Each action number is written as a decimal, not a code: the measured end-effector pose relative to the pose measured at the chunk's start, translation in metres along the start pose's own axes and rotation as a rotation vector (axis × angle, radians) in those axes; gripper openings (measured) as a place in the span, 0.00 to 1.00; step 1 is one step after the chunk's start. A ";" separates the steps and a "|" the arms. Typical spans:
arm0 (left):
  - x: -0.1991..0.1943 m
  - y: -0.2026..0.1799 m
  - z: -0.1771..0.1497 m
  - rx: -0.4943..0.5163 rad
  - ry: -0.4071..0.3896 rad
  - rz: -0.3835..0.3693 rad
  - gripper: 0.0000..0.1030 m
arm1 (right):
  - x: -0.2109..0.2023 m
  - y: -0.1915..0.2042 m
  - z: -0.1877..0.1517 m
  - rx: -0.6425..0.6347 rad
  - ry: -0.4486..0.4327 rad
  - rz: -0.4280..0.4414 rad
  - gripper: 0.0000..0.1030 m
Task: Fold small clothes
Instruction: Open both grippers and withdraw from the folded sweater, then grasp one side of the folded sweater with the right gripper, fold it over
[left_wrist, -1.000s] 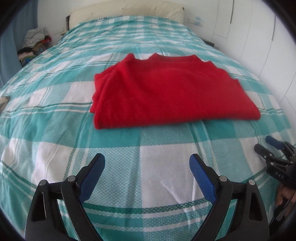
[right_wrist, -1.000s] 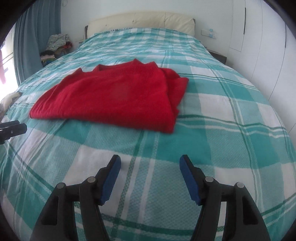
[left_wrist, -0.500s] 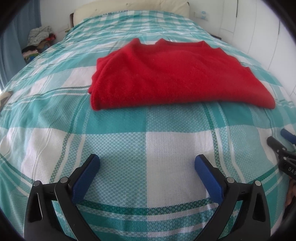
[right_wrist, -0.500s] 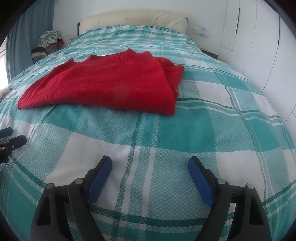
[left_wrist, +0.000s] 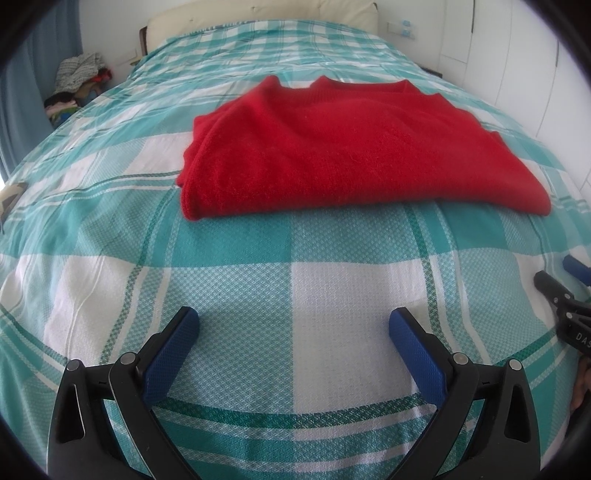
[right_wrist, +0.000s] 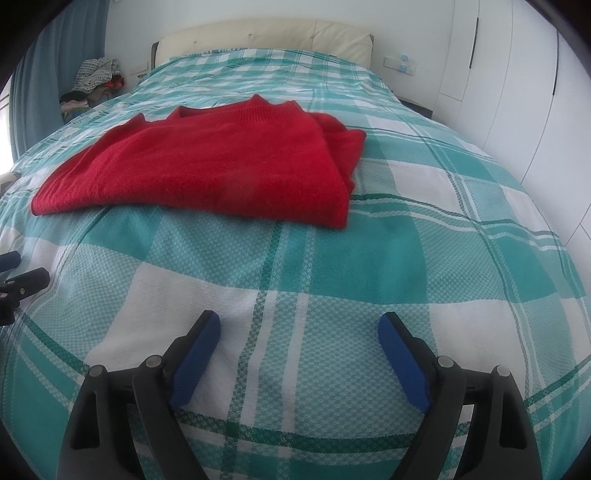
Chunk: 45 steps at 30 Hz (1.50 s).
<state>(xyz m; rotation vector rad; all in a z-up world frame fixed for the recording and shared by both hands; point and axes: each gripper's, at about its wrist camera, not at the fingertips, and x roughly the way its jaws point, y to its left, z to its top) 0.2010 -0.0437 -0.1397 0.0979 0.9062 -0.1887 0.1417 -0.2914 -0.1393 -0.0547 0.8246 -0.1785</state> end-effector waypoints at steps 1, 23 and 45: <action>0.000 0.000 0.000 0.000 0.000 0.000 1.00 | 0.000 0.000 0.000 0.000 0.000 -0.001 0.85; -0.026 0.015 0.006 -0.056 -0.049 -0.042 0.99 | -0.026 -0.048 0.030 0.171 -0.129 0.160 0.85; -0.070 0.127 0.004 -0.299 -0.069 0.092 0.99 | 0.072 -0.030 0.208 0.311 0.145 0.440 0.09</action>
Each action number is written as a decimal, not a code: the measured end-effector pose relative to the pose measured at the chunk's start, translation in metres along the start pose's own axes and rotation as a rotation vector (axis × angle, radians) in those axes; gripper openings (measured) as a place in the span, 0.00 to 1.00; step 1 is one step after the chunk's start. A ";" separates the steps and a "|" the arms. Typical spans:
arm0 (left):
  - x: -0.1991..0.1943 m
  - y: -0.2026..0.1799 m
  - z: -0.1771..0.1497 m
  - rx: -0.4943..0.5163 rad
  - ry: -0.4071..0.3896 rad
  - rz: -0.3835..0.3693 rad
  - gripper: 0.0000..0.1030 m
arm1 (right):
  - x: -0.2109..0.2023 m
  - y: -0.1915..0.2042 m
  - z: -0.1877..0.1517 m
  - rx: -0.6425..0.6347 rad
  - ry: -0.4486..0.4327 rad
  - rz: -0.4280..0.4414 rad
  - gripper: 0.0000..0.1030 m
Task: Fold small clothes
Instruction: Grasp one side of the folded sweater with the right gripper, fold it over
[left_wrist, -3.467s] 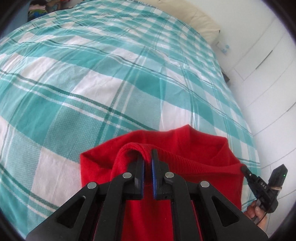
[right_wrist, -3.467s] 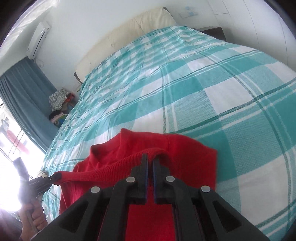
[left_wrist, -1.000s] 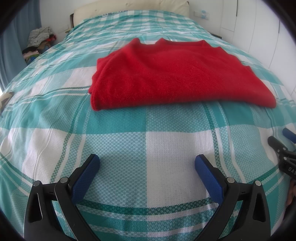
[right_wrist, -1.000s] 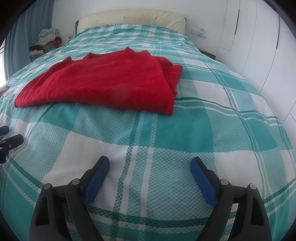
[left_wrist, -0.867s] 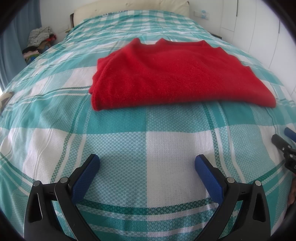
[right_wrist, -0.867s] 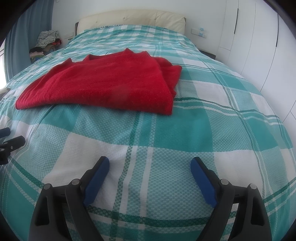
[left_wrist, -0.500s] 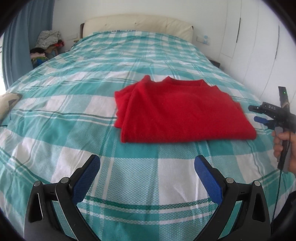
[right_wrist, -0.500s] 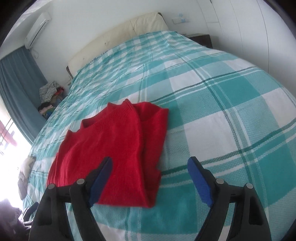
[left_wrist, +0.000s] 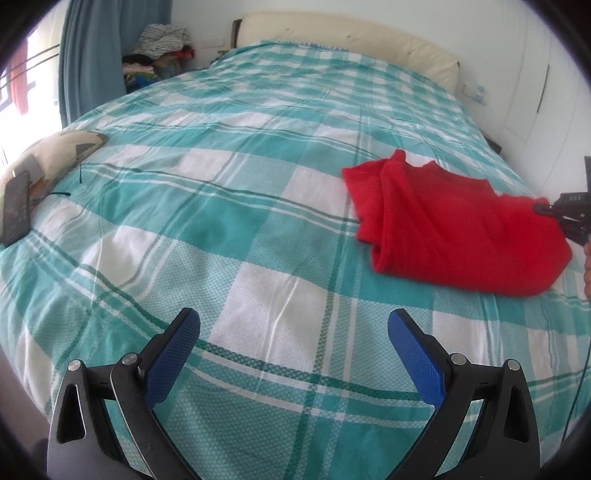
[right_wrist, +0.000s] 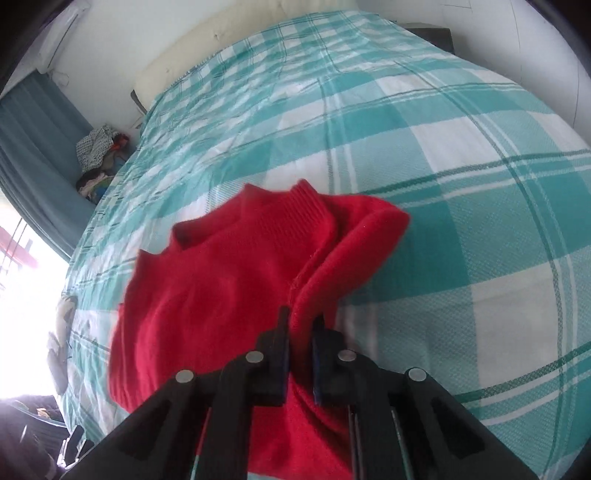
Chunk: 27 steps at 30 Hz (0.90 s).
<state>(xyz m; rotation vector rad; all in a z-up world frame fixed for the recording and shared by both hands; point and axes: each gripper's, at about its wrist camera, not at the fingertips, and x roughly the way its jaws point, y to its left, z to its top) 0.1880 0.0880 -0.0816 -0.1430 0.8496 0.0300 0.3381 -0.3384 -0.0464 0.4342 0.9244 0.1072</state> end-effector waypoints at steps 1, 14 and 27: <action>0.000 0.003 0.001 -0.015 0.005 -0.008 0.99 | -0.001 0.023 0.005 -0.031 -0.005 0.020 0.09; -0.006 0.037 0.003 -0.085 -0.037 0.009 0.99 | 0.125 0.230 -0.048 -0.360 0.178 0.014 0.17; -0.006 0.056 0.005 -0.165 -0.011 -0.034 0.99 | 0.051 0.243 -0.065 -0.653 0.120 0.139 0.75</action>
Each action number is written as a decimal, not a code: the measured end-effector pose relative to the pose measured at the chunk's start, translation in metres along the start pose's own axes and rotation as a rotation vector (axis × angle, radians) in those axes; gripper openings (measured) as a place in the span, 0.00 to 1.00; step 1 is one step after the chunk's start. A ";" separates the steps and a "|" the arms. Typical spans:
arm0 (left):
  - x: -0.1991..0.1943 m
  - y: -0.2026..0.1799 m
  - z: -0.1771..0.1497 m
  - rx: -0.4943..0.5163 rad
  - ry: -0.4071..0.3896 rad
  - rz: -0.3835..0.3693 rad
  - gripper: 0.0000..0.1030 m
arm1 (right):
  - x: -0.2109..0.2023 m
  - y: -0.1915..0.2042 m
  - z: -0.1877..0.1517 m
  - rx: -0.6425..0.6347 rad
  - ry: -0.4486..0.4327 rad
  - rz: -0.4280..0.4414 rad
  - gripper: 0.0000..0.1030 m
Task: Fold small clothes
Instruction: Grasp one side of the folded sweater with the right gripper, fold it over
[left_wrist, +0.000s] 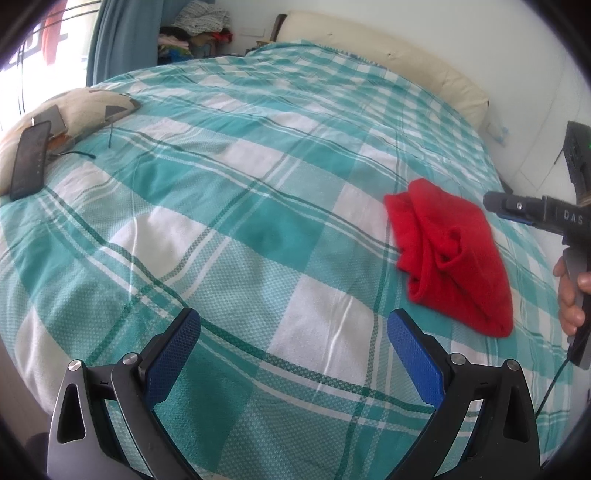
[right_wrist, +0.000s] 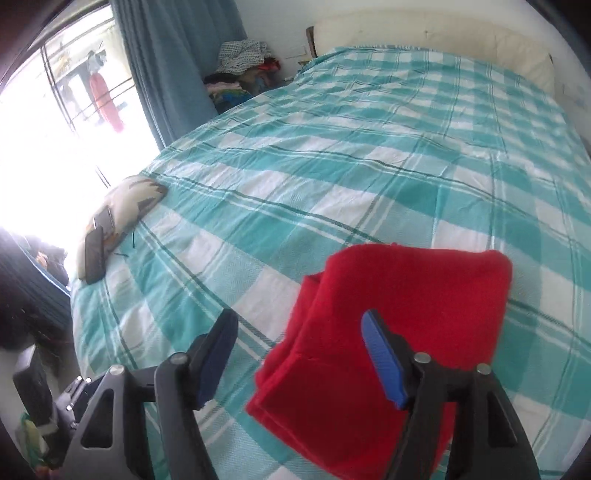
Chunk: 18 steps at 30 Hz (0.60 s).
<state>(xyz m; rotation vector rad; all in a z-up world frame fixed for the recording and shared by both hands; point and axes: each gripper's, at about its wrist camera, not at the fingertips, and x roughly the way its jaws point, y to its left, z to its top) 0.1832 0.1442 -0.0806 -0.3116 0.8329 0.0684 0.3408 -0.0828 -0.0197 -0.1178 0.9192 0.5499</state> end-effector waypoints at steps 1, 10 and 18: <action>0.000 0.000 0.000 0.002 0.001 0.000 0.99 | 0.002 0.005 -0.006 -0.041 0.028 0.005 0.75; 0.000 -0.005 -0.002 0.010 0.006 -0.004 0.99 | 0.043 0.031 -0.049 -0.239 0.108 -0.162 0.15; 0.002 -0.006 -0.001 0.004 0.007 0.004 0.99 | 0.043 0.058 -0.062 -0.216 0.034 -0.092 0.10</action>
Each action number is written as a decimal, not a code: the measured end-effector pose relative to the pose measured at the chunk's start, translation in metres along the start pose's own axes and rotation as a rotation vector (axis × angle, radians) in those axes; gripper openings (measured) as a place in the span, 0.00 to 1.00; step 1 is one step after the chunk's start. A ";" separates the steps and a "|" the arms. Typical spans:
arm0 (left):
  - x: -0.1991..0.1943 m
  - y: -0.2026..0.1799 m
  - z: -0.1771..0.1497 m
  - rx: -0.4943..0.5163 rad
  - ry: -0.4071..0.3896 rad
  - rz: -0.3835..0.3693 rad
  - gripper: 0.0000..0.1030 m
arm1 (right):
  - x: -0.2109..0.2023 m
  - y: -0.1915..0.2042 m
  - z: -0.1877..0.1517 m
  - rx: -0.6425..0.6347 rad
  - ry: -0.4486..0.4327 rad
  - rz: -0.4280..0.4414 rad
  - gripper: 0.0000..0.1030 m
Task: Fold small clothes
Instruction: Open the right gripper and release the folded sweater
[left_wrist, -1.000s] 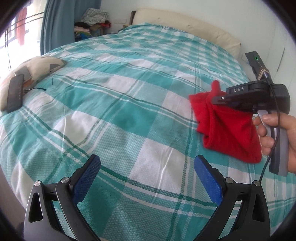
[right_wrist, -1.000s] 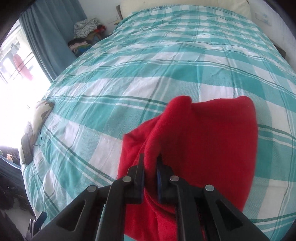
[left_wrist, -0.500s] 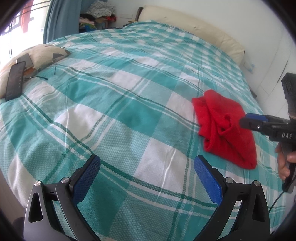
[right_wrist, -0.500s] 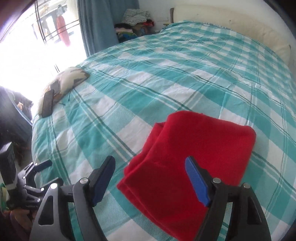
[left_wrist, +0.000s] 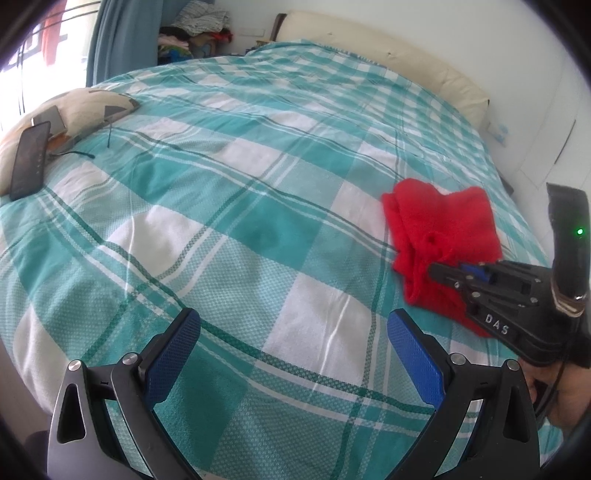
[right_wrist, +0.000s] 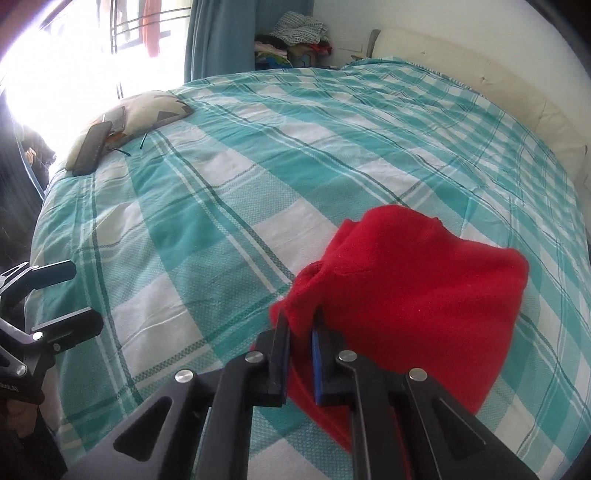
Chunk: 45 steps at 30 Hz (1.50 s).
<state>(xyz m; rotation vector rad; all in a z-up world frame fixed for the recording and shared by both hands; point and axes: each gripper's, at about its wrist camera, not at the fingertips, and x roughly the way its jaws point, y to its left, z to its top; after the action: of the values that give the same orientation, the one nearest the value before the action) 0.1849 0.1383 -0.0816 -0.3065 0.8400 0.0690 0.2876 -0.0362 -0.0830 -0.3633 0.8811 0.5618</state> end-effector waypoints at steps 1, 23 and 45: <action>0.000 -0.001 0.000 0.004 0.001 -0.001 0.99 | 0.013 0.002 -0.005 0.006 0.026 0.000 0.10; 0.008 -0.023 -0.013 0.096 0.022 0.020 0.99 | -0.028 -0.079 -0.114 0.400 -0.043 0.072 0.37; 0.030 -0.048 -0.053 0.173 0.033 0.050 0.99 | -0.106 -0.098 -0.236 0.591 -0.323 -0.111 0.68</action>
<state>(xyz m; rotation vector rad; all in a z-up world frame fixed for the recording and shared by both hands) 0.1750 0.0753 -0.1256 -0.1248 0.8807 0.0374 0.1465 -0.2690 -0.1302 0.2119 0.6698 0.2277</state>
